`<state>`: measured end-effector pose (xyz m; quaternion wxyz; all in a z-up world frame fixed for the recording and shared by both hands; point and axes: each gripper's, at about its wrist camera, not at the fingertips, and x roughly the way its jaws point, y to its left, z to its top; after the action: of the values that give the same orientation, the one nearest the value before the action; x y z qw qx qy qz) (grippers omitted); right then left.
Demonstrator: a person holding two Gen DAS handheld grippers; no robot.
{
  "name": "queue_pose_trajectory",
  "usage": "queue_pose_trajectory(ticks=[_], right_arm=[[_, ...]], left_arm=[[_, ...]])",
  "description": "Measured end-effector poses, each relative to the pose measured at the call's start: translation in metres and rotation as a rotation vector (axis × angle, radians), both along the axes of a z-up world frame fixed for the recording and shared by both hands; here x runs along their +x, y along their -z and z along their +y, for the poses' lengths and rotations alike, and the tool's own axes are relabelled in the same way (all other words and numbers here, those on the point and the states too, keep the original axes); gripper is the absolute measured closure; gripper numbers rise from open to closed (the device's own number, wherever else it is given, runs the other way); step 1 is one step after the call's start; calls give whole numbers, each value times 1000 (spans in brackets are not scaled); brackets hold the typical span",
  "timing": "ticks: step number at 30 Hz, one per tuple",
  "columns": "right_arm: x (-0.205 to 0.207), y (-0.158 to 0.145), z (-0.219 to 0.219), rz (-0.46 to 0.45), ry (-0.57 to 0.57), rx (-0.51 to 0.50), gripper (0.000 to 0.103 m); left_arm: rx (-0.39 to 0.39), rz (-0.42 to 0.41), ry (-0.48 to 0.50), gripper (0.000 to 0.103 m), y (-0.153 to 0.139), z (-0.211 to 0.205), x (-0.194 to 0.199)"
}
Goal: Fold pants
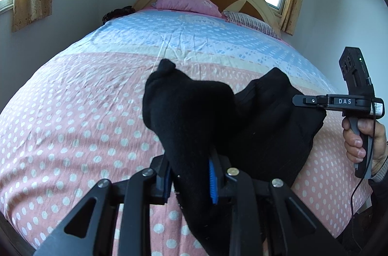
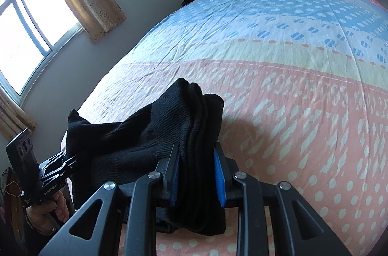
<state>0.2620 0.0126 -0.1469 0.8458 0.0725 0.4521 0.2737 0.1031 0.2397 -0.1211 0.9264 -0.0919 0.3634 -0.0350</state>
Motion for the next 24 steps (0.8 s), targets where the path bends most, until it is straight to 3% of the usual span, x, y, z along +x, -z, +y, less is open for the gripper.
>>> queue_pose_trajectory(ticks=[12, 17, 20, 24], right_arm=[[7, 19, -7, 35, 39, -19, 74], [9, 24, -11, 39, 60, -20, 58], [9, 26, -19, 42, 94, -11, 47], [6, 24, -34, 47, 138, 29, 44]], left_arm=[[72, 14, -48, 38, 18, -3, 0], [70, 32, -103, 10, 23, 5, 0], [71, 32, -106, 8, 23, 6, -4], [92, 32, -117, 2, 22, 6, -14]])
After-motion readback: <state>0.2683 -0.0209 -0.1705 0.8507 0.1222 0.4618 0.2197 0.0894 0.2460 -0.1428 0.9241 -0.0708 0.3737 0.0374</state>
